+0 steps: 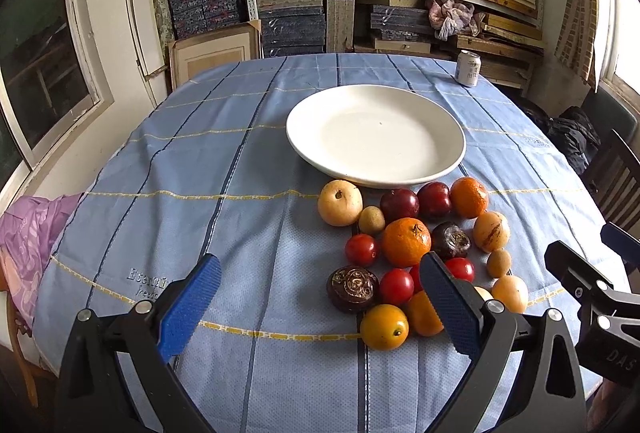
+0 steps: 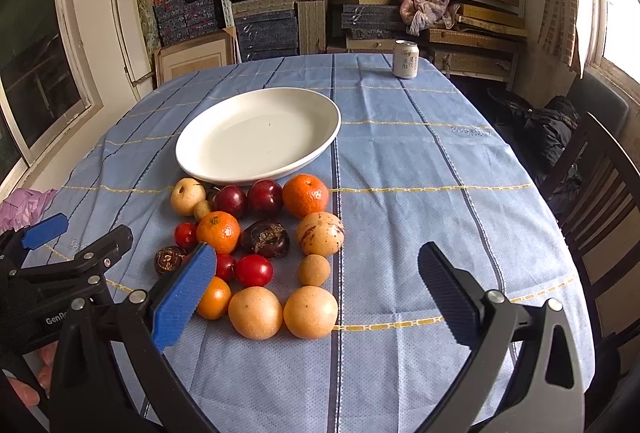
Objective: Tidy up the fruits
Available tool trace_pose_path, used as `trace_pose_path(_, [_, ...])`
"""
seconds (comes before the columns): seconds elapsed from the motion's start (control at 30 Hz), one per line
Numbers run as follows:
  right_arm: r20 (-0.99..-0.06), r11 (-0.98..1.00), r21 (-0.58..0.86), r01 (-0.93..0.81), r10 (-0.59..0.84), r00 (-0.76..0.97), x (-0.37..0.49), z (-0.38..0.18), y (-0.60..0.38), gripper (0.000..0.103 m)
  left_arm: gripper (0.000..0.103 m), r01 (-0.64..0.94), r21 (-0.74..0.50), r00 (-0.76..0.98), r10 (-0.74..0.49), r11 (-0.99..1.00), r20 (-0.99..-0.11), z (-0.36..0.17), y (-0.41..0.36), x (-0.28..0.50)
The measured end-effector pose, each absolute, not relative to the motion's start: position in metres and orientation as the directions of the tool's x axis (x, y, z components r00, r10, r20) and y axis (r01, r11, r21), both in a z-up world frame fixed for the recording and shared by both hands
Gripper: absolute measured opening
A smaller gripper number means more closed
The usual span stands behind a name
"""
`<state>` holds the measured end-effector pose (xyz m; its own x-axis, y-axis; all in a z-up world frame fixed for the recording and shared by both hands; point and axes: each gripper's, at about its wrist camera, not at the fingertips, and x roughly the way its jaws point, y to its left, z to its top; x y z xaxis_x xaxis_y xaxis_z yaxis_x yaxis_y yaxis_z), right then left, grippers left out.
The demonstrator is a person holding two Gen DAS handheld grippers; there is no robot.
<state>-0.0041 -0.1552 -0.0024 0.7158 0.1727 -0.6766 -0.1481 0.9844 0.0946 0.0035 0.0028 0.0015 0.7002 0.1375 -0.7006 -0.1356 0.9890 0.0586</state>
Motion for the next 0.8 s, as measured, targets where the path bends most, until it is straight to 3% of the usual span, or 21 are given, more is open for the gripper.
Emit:
trace_pose_path(0.27, [-0.668, 0.984, 0.085, -0.156, 0.173, 0.724, -0.007, -0.002, -0.159, 0.099, 0.100, -0.114, 0.063, 0.697, 0.125, 0.992, -0.706, -0.001, -0.002, 0.002])
trace_pose_path(0.4, [-0.669, 0.982, 0.083, -0.170, 0.181, 0.721, -0.009, -0.008, -0.163, 0.099, 0.100, -0.049, 0.029, 0.702, 0.055, 0.998, -0.710, -0.009, -0.002, -0.001])
trace_pose_path(0.57, [-0.736, 0.971, 0.015, -0.239, 0.173, 0.655, -0.013, -0.044, -0.161, 0.099, 0.100, -0.015, 0.082, 0.634, 0.073, 0.996, -0.770, -0.048, -0.003, -0.003])
trace_pose_path(0.8, [-0.789, 0.965, -0.008, -0.264, 0.156, 0.594, 0.000, -0.079, -0.156, 0.099, 0.100, 0.008, 0.042, 0.591, 0.030, 0.999, -0.806, -0.075, 0.002, 0.008])
